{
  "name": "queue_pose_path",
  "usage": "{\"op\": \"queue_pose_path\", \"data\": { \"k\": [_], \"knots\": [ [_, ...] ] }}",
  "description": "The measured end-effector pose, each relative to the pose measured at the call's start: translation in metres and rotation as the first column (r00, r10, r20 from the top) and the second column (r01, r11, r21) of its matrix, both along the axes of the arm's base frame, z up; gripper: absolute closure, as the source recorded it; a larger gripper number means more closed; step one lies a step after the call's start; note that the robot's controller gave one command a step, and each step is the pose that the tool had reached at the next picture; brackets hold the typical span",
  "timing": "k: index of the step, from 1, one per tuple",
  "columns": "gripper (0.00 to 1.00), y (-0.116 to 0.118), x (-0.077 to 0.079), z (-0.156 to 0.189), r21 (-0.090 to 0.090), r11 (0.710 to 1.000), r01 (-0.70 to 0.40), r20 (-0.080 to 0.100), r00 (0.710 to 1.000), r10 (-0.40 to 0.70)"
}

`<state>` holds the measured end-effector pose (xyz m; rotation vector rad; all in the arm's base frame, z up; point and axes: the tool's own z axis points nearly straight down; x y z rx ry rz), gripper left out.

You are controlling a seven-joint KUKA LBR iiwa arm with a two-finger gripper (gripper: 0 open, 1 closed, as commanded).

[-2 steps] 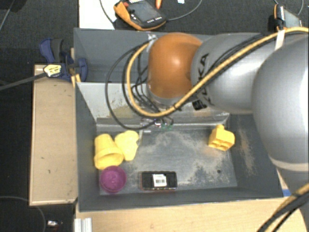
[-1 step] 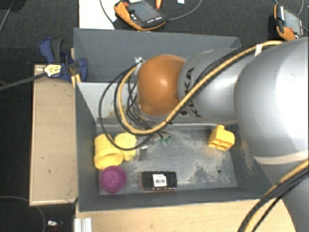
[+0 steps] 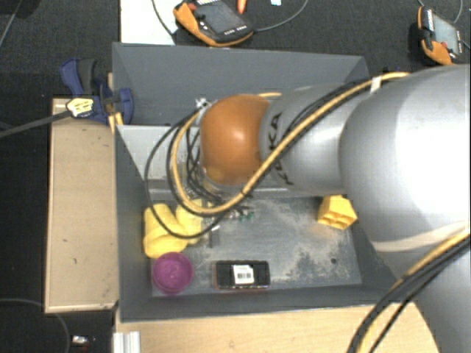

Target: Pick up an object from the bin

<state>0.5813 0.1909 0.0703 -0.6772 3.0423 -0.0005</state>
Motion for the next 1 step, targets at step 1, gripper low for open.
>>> {"op": "queue_pose_path", "data": {
  "k": [1],
  "knots": [
    [1.0,-0.0313,0.0126,0.0008,0.002,0.999,-0.038,-0.009,0.999,0.038]
  ]
}}
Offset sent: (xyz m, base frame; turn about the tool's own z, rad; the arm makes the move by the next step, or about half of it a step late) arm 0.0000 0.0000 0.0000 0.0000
